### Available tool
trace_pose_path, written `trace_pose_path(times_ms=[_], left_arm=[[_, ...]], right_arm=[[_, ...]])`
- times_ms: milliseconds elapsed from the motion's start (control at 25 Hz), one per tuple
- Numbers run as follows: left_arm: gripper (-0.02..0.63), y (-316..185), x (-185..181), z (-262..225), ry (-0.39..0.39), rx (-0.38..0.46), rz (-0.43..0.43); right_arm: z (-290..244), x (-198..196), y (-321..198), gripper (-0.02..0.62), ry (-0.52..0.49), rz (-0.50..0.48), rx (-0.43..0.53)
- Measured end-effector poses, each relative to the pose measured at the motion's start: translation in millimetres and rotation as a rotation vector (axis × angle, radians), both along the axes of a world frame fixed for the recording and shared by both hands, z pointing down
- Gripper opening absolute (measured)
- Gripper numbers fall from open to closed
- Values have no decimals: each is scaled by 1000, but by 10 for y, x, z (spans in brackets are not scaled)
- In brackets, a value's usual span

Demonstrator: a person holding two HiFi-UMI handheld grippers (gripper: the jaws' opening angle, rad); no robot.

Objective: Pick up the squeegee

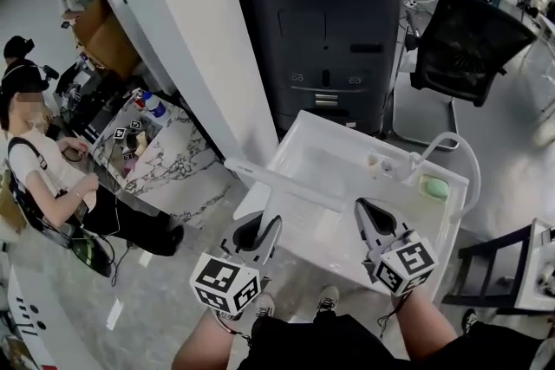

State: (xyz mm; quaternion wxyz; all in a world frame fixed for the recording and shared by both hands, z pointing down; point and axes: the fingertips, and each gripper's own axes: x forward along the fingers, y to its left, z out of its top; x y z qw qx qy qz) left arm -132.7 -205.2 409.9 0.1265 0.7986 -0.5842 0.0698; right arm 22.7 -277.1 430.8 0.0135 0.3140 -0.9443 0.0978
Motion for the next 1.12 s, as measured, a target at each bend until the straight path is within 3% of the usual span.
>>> trace_pose_path(times_ms=[280, 600, 880, 1120], left_arm=[[86, 377, -274, -93, 4, 12, 62], [86, 926, -703, -27, 6, 18, 200], [86, 1342, -800, -24, 28, 27, 295], [86, 1686, -638, -33, 50, 25, 343]], right_arm=[[-67, -333, 449, 17, -6, 48, -7], [-96, -589, 1208, 17, 9, 220, 2], [-165, -521, 1923, 17, 22, 375, 14], [-302, -293, 2470, 17, 46, 451, 36]])
